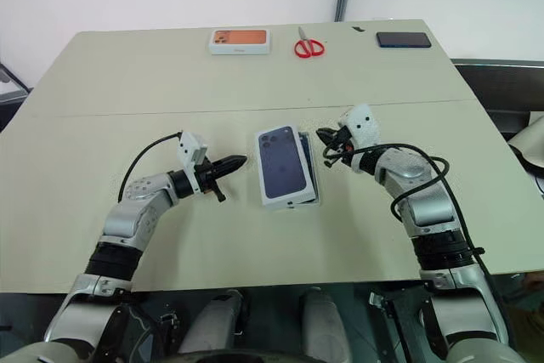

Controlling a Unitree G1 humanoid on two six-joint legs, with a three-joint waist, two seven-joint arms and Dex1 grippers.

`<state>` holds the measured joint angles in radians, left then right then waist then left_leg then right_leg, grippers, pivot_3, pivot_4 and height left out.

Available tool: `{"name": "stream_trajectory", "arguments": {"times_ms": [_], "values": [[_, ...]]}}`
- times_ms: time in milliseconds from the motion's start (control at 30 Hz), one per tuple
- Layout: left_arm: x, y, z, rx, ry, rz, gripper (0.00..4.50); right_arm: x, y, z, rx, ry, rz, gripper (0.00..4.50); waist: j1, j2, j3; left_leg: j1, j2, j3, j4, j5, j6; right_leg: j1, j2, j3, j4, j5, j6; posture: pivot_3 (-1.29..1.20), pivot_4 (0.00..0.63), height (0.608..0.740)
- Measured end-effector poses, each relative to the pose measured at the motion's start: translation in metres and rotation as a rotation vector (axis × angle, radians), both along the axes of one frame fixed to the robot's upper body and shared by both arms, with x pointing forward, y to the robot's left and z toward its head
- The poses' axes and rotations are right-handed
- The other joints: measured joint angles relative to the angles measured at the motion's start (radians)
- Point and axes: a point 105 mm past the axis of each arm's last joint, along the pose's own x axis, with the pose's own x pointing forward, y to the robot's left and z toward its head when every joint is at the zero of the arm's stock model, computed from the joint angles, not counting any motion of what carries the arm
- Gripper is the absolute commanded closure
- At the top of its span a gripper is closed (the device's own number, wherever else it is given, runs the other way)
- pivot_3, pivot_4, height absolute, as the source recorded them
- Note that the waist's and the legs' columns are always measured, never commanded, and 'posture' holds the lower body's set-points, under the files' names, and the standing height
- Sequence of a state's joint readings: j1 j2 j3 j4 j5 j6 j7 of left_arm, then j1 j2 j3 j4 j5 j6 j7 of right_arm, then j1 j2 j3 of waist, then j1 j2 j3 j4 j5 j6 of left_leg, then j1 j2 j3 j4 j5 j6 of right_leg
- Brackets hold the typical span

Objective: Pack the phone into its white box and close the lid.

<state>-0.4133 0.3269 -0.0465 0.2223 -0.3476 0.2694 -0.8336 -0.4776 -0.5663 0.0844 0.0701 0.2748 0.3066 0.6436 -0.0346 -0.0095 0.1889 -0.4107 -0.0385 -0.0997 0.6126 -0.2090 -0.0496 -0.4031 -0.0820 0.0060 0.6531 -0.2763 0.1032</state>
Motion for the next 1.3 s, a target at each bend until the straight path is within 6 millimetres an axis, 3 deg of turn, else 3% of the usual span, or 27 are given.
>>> {"name": "stream_trajectory", "arguments": {"times_ms": [300,567,1133,1300], "values": [[0.008,-0.02,-0.002,-0.008,0.123,-0.039,4.5,-0.008,0.005,-0.016,-0.116,0.028,0.127,4.46,0.019,-0.001,0.0,0.0,0.0,0.0,0.0,0.0,0.0,0.0,0.0,0.0,0.0,0.0,0.0,0.0,0.15,0.74],[0.012,-0.03,-0.008,0.021,0.154,-0.062,4.5,-0.007,0.003,-0.02,-0.146,0.033,0.122,4.46,0.022,-0.001,0.0,0.0,-0.001,0.0,0.001,0.0,0.0,0.001,0.0,0.0,0.0,0.0,0.0,0.0,0.15,0.74],[0.017,-0.055,0.001,-0.015,0.157,-0.114,4.5,-0.006,-0.013,-0.014,-0.156,0.022,0.078,4.46,0.022,-0.001,0.001,0.0,-0.001,0.0,0.001,0.0,0.0,0.002,0.0,-0.001,-0.001,0.0,0.0,0.0,0.15,0.74],[0.019,-0.057,0.002,-0.017,0.148,-0.117,4.5,-0.013,-0.018,-0.025,-0.172,0.052,0.077,4.46,0.022,-0.001,0.001,0.0,-0.001,0.0,0.001,0.0,0.0,0.002,0.0,-0.001,-0.001,0.0,0.0,0.0,0.15,0.74]]}}
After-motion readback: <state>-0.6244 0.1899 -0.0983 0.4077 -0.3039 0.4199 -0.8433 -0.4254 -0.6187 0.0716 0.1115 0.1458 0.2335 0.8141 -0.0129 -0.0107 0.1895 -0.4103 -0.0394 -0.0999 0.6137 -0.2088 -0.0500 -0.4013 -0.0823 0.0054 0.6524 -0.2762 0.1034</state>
